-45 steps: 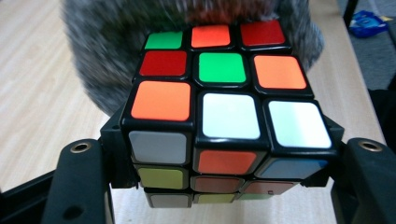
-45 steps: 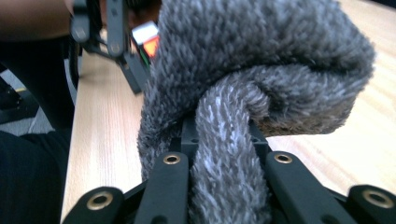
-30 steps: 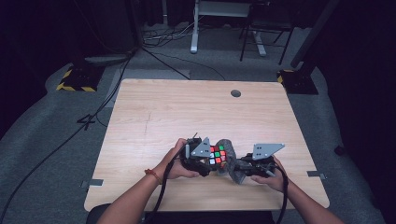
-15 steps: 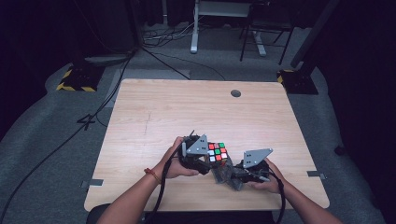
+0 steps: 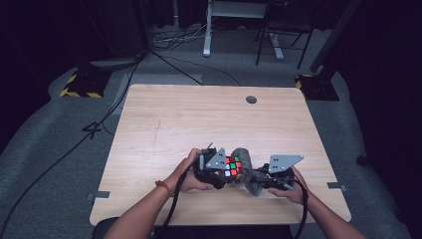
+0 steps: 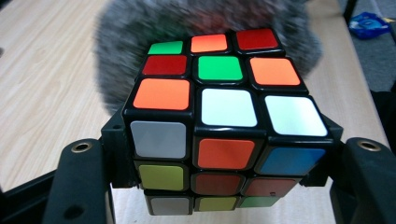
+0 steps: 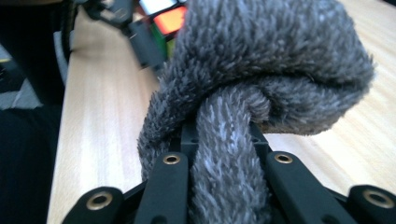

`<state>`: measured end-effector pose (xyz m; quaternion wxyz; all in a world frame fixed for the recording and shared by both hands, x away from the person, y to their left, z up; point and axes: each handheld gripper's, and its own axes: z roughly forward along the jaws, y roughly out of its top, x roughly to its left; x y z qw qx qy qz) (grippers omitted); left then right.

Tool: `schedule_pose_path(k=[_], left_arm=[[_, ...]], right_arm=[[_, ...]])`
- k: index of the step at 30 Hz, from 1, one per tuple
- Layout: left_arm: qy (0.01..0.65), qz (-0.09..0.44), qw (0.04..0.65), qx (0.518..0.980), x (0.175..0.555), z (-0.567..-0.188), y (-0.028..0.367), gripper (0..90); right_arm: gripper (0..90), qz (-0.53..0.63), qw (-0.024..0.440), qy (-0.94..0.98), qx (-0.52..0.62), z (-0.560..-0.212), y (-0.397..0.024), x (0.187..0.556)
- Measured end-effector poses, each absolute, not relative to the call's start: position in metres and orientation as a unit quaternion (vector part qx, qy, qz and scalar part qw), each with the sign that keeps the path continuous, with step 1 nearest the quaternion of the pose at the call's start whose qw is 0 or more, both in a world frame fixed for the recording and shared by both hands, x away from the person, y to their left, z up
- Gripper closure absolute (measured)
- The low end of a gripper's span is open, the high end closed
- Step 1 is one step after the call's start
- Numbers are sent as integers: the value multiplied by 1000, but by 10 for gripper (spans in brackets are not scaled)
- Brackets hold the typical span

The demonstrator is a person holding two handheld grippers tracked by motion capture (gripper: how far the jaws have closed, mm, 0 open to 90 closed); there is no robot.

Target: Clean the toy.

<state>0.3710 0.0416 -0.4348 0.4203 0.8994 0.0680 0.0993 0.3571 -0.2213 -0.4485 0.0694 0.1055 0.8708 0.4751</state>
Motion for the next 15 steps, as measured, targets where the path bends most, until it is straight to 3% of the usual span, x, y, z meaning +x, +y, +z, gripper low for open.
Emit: schedule_pose_path(k=[7, 15], left_arm=[[99, 120, 423, 893, 379, -430, 55, 327], [109, 121, 405, 900, 388, -442, 66, 327]], right_arm=[[770, 462, 51, 881, 88, -449, -218, 355], [764, 454, 100, 875, 137, -449, -241, 369]])
